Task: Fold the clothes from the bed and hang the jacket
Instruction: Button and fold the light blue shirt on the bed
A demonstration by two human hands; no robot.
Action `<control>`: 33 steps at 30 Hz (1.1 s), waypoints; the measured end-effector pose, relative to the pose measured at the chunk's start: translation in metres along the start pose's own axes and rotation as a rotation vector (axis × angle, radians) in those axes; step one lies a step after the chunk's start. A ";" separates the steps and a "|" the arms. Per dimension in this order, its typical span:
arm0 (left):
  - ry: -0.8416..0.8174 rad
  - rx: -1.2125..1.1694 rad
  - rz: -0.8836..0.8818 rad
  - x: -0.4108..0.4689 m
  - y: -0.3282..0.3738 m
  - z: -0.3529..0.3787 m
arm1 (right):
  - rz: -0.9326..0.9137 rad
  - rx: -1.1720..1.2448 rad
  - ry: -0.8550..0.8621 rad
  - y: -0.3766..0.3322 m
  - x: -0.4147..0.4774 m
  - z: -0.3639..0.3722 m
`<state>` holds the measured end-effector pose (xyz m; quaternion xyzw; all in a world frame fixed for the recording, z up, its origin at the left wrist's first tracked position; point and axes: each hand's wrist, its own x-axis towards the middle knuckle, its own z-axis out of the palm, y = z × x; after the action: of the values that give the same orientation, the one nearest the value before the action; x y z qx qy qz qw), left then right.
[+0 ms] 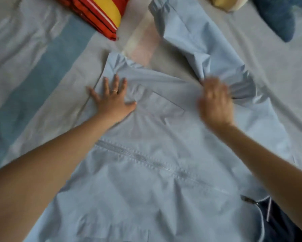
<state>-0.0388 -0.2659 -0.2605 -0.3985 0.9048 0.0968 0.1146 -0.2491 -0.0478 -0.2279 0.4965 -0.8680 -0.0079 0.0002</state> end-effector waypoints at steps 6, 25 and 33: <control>0.145 0.048 0.224 -0.055 0.002 0.040 | 0.216 -0.177 -0.260 0.064 -0.065 0.017; 0.022 0.008 -0.051 -0.236 -0.112 0.063 | 0.612 0.057 -0.410 0.004 -0.244 0.020; 0.167 -0.361 -0.555 -0.326 -0.092 0.062 | 0.046 0.222 -0.303 -0.191 -0.322 -0.004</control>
<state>0.2517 -0.0823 -0.2348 -0.6499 0.7365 0.1873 -0.0105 0.0787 0.1332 -0.2239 0.4667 -0.8647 0.0132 -0.1852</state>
